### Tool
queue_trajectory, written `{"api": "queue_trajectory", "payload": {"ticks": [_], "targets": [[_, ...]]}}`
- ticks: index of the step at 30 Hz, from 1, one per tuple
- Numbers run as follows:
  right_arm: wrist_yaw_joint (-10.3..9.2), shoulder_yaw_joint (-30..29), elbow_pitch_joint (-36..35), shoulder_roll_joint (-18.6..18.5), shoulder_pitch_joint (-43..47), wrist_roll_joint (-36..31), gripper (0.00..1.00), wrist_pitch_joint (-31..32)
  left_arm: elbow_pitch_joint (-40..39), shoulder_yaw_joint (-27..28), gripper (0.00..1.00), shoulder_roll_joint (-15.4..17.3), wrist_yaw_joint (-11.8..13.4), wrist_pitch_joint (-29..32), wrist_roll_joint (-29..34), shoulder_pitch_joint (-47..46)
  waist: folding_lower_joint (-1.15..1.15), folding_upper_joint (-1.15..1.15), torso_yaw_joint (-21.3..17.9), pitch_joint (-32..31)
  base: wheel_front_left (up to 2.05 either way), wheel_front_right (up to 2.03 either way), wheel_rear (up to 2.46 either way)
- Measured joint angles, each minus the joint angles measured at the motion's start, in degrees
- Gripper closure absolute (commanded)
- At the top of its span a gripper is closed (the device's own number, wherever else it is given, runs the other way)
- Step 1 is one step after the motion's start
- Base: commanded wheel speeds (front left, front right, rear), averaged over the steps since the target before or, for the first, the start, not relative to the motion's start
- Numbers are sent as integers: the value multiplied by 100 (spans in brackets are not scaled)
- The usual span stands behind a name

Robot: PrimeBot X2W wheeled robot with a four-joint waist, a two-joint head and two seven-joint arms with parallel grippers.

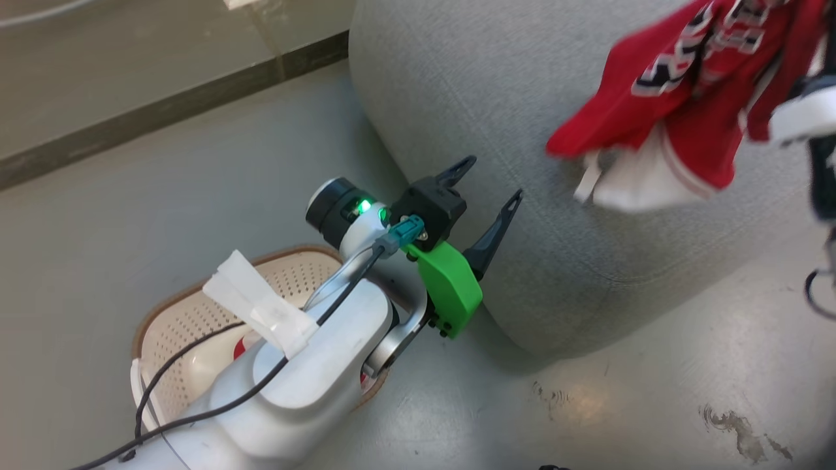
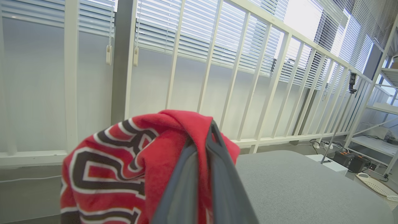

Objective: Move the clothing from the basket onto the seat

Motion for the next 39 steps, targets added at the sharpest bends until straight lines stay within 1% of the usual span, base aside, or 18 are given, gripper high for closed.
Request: {"api": "queue_trajectory", "payload": {"ticks": [7, 12, 15, 18, 20, 22, 25, 27, 34, 39], "targets": [[-2, -246, 385, -175, -868, 141, 100, 109, -89, 2, 0, 9, 4, 59, 59, -217, 0, 0, 293, 286, 0, 0, 0], [-11, -421, 704, -512, -1274, 137, 100, 280, -130, -80, 0, 16, -2, 142, 73, -263, 0, 0, 571, 465, 0, 0, 0], [-27, -581, 900, -631, -1408, 142, 100, 310, -160, -144, 0, 18, -5, 188, 100, -304, 0, 0, 748, 570, 0, 0, 0], [-125, -795, 1110, -664, -1492, 204, 100, 302, -202, -205, 0, 20, -58, 203, 103, -311, 1, 0, 922, 674, 0, 0, 0], [-127, -928, 1271, -713, -1511, 246, 100, 296, -237, -236, 0, 20, -80, 203, 103, -318, 1, 0, 1038, 734, 0, 0, 0], [-135, -994, 1408, -779, -1534, 246, 100, 286, -265, -252, 0, 20, -103, 203, 104, -331, 1, 0, 1150, 785, 0, 0, 0], [-218, -1049, 1481, -837, -1725, 243, 100, 244, -274, -263, 0, 20, -103, 207, 108, -345, 1, 0, 1298, 853, 0, 0, 0], [-220, -1048, 1491, -856, -1911, 223, 100, 191, -278, -263, 0, 20, -103, 222, 112, -371, 1, 0, 1372, 899, 0, 0, 0], [-271, -1167, 1798, -922, -2075, 181, 100, 124, -355, -341, 0, 22, -112, 307, 112, -382, 0, 0, 1507, 1009, 0, 0, 0], [-272, -1188, 2156, -844, -2045, 191, 100, 92, -455, -382, 0, 22, -111, 425, 112, -398, 0, 0, 1554, 1099, 0, 0, 0]]}}
